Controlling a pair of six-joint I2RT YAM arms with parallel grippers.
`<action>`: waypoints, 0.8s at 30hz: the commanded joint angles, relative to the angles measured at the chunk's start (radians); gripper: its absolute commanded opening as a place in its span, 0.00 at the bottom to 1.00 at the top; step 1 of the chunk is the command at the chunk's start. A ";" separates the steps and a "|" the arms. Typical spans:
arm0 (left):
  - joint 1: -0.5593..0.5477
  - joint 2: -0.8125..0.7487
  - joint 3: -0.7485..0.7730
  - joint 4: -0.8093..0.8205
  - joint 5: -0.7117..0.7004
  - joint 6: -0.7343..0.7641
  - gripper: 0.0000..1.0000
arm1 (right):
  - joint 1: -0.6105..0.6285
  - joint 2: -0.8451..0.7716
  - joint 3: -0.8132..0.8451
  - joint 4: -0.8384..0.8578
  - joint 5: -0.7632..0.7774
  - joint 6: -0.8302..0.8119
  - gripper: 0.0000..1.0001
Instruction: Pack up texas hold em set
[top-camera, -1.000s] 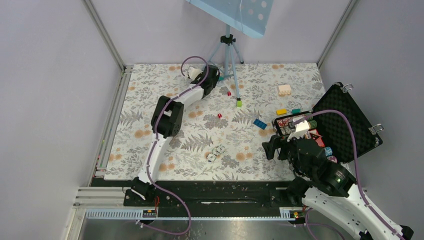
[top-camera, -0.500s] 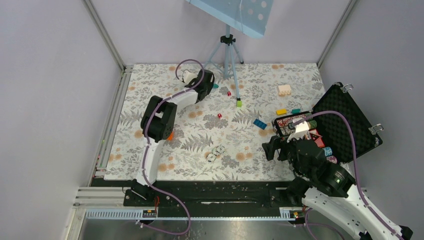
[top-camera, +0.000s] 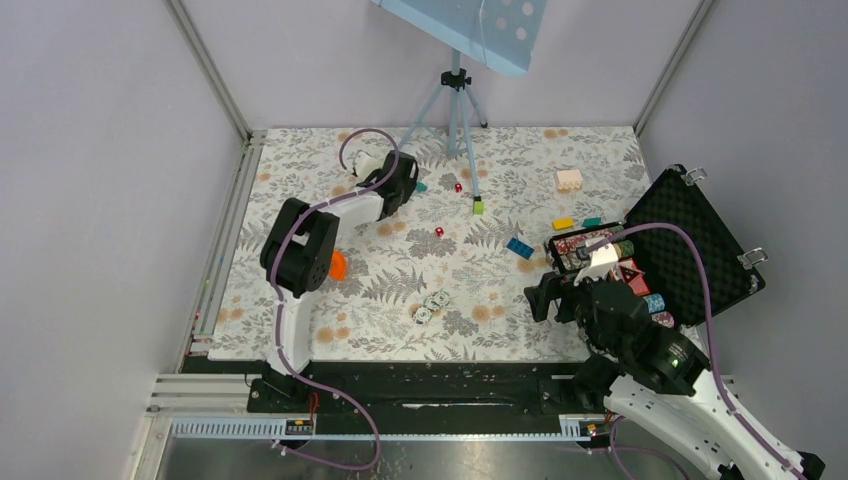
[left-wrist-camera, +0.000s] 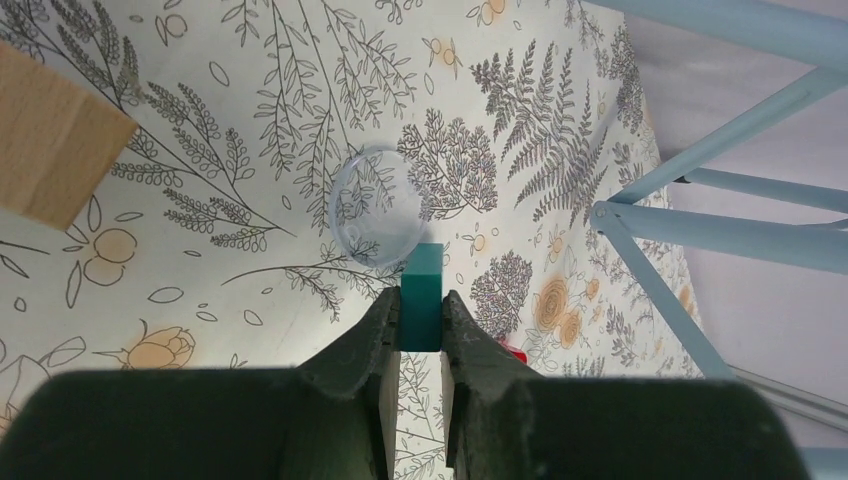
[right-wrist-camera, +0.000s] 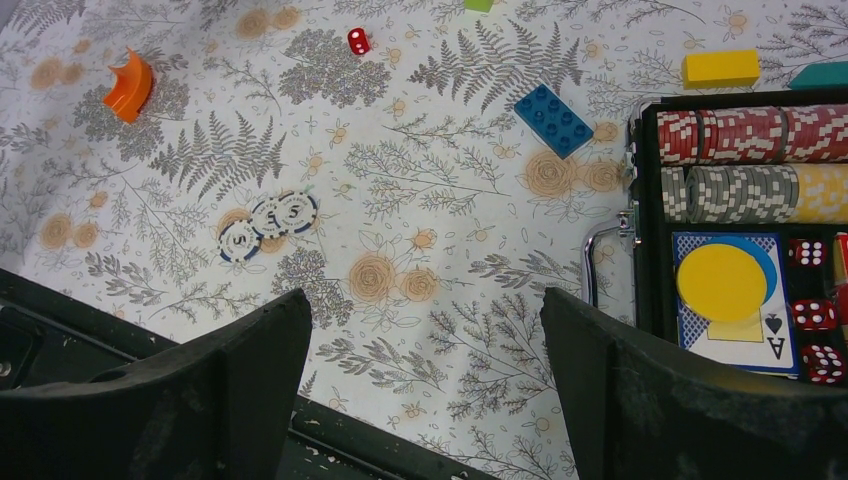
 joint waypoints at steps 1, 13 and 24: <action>0.014 -0.001 0.063 0.039 -0.011 0.071 0.00 | 0.006 -0.017 -0.002 0.011 0.017 0.008 0.91; 0.046 0.116 0.227 -0.028 0.003 0.025 0.00 | 0.006 -0.040 0.001 -0.005 0.028 0.023 0.91; 0.041 0.058 0.174 -0.134 -0.036 0.068 0.00 | 0.006 -0.030 -0.003 -0.003 0.024 0.023 0.92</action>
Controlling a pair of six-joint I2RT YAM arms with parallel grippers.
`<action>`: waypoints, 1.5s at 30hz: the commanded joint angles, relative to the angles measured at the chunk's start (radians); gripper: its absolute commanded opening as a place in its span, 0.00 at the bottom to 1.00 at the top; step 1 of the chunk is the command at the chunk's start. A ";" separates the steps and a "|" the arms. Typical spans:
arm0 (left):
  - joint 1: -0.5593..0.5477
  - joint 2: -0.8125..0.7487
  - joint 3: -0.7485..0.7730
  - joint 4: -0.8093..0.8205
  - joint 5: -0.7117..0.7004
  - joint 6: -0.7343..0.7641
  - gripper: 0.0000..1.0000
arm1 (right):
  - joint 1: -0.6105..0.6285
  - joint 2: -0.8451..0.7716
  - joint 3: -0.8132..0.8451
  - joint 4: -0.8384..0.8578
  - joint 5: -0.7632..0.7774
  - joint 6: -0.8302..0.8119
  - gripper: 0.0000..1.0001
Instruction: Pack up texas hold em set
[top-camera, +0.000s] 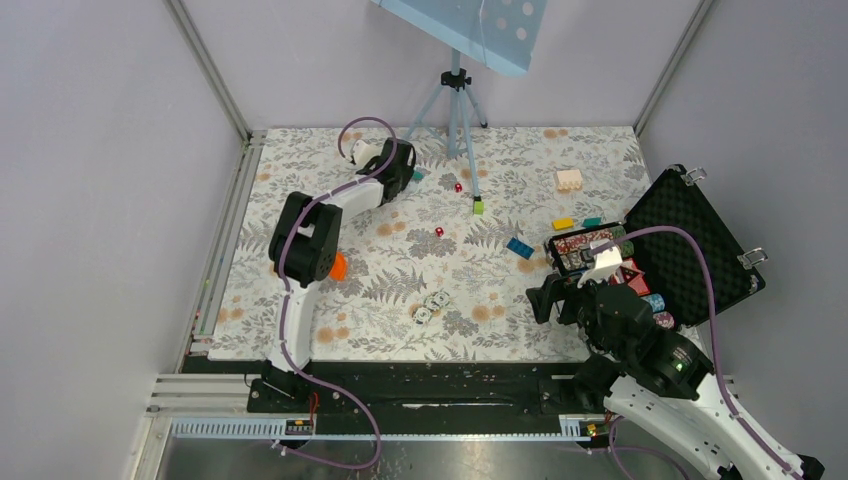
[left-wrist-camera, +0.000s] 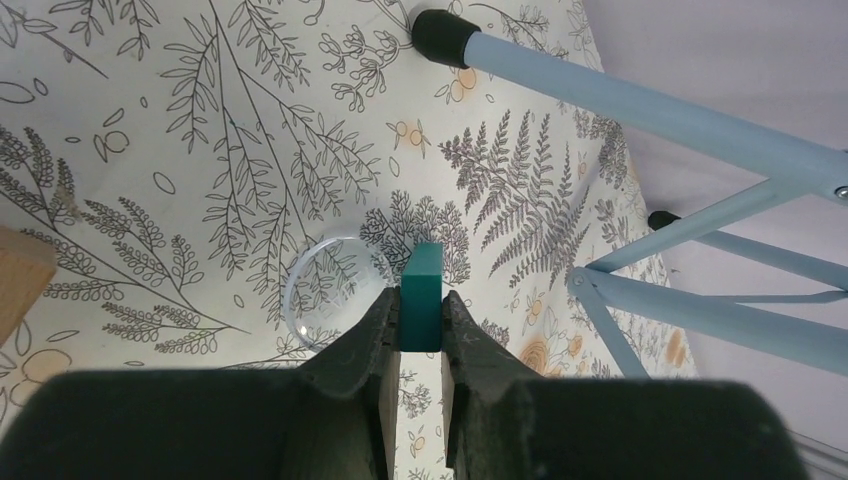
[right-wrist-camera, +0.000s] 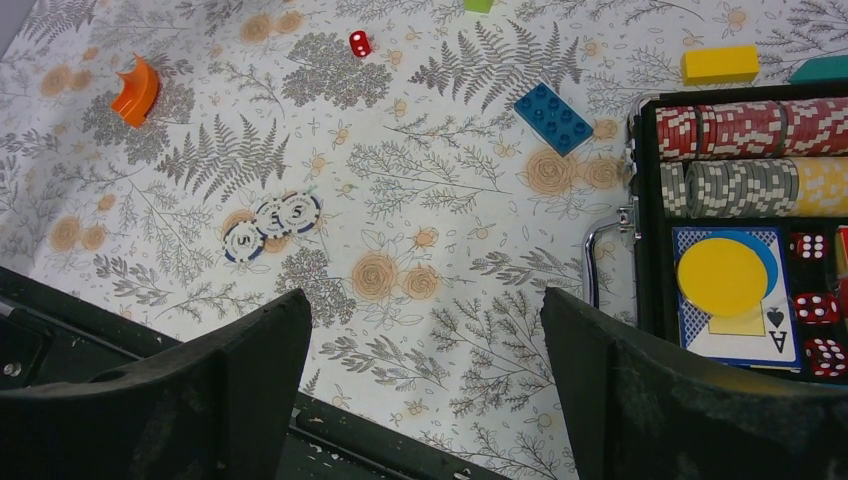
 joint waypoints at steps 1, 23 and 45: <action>-0.004 -0.066 -0.025 -0.079 -0.052 0.037 0.00 | 0.006 0.002 -0.002 0.009 0.024 0.009 0.91; -0.029 -0.282 -0.260 -0.185 -0.218 0.018 0.00 | 0.006 0.002 -0.014 0.017 0.014 0.017 0.92; -0.186 -0.807 -0.828 0.190 0.068 0.255 0.00 | 0.006 0.067 -0.035 0.101 -0.039 0.008 0.92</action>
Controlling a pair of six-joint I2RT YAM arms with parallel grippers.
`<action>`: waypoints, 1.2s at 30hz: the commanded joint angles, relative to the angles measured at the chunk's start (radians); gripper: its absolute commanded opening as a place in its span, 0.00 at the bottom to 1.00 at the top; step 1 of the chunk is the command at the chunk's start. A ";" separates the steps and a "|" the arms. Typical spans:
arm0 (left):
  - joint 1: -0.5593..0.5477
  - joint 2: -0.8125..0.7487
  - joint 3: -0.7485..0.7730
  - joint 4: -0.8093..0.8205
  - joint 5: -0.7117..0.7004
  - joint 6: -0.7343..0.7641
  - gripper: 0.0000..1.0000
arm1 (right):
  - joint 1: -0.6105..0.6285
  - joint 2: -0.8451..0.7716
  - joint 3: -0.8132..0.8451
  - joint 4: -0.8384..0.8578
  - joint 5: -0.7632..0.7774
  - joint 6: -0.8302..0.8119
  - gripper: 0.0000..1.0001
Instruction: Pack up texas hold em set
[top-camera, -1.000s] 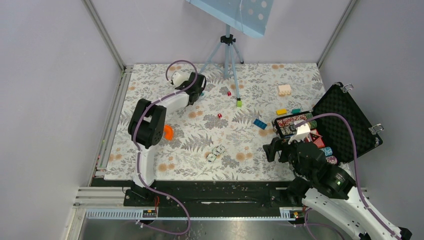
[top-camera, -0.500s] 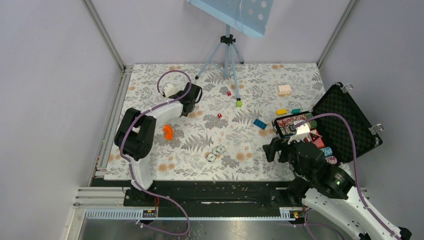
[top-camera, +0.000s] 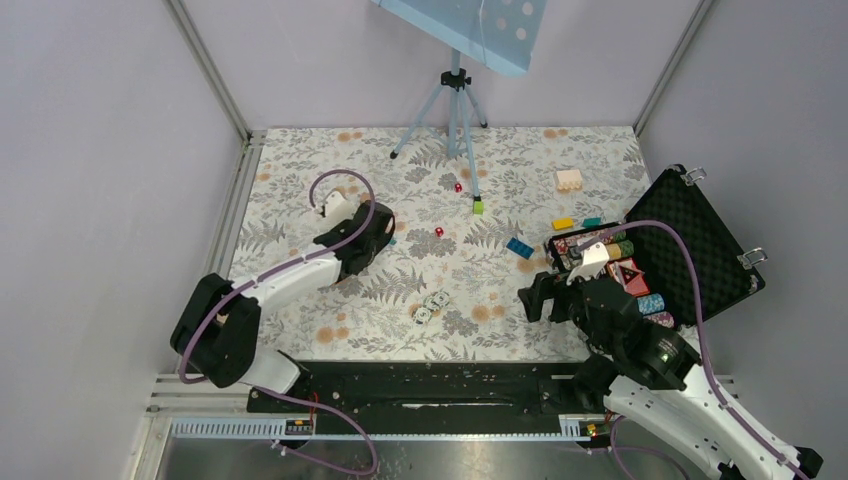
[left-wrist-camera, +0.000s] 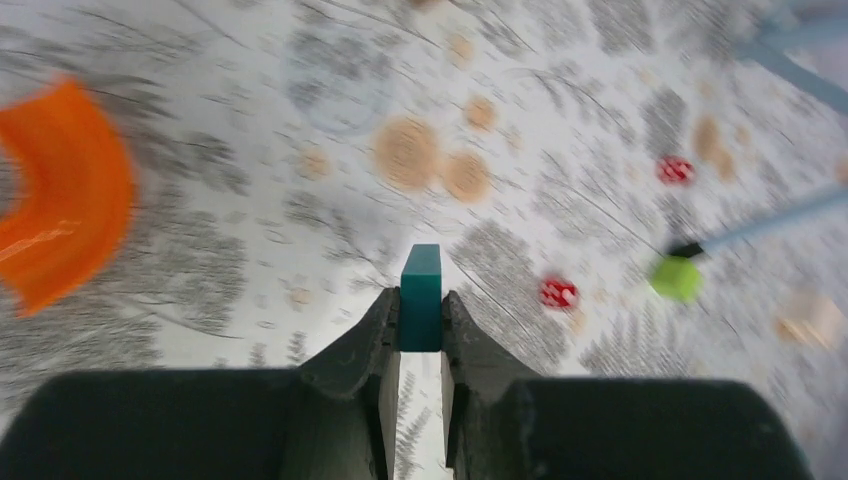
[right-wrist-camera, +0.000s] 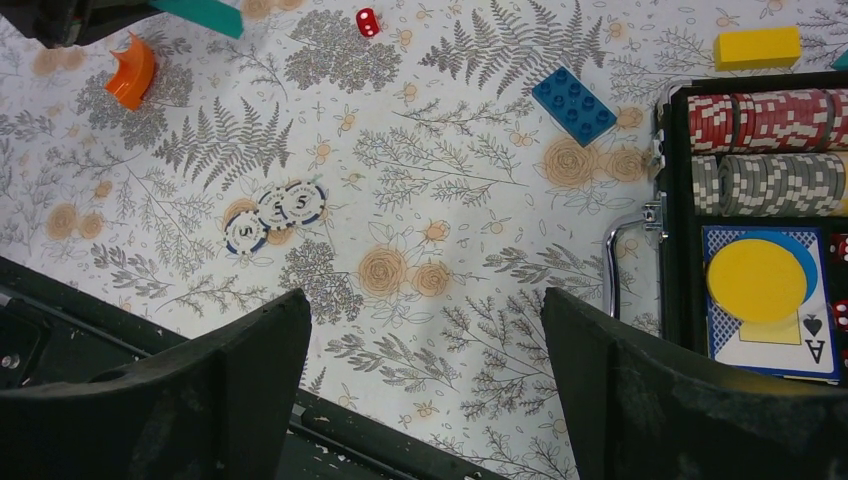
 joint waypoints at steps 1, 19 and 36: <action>0.003 -0.019 -0.096 0.507 0.353 0.194 0.00 | 0.006 0.014 -0.003 0.057 -0.017 0.000 0.92; -0.034 0.202 -0.040 0.521 0.718 0.270 0.10 | 0.006 0.018 0.005 0.050 0.017 0.060 0.93; 0.036 -0.028 -0.087 0.268 0.540 0.389 0.70 | 0.006 0.089 0.070 0.006 0.245 0.154 1.00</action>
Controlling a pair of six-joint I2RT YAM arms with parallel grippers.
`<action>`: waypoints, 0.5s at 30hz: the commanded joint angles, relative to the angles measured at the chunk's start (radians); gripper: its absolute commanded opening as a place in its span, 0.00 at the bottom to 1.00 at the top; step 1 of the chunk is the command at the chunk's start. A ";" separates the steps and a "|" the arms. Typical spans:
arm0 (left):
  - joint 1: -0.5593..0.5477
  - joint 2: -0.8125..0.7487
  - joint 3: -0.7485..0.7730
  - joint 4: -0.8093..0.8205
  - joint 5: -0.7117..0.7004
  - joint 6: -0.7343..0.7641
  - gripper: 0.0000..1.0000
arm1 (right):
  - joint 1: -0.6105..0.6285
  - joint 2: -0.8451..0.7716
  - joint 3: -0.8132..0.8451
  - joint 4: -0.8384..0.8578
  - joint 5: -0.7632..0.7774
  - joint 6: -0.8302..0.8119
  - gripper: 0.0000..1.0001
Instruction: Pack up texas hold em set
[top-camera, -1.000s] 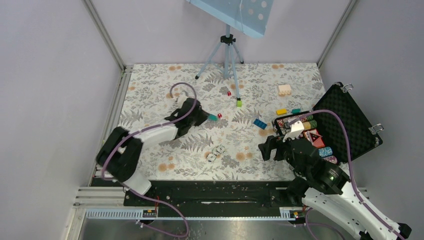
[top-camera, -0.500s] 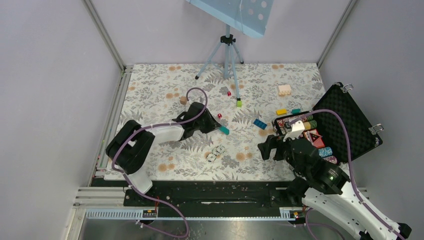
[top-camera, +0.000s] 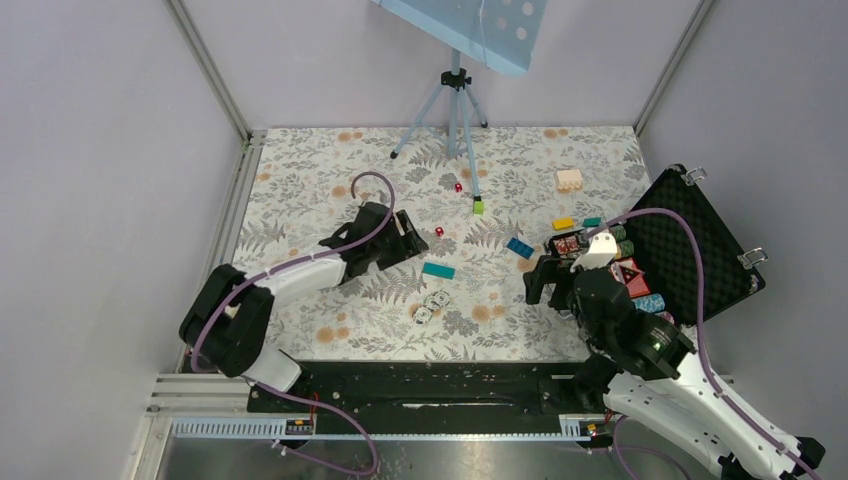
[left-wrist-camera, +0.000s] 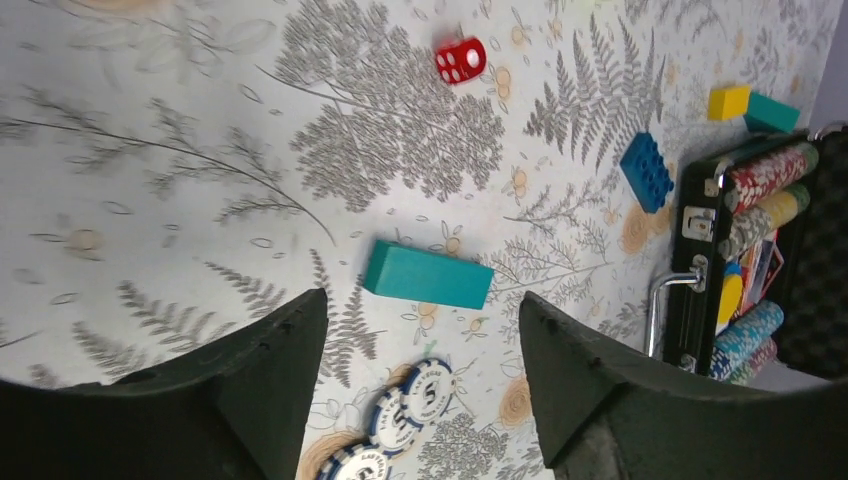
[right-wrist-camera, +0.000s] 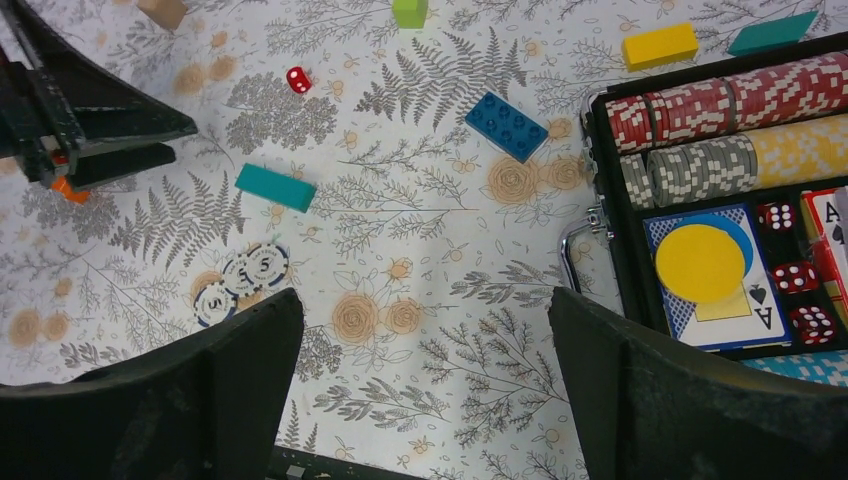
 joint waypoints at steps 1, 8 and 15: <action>0.038 -0.123 -0.007 -0.071 -0.099 0.059 0.73 | 0.006 -0.014 0.025 -0.010 0.078 0.058 0.99; 0.121 -0.262 -0.042 -0.117 -0.104 0.087 0.99 | 0.006 0.145 0.090 -0.060 0.057 0.058 1.00; 0.239 -0.324 -0.079 -0.117 0.011 0.194 0.99 | -0.017 0.404 0.210 -0.089 0.112 0.076 1.00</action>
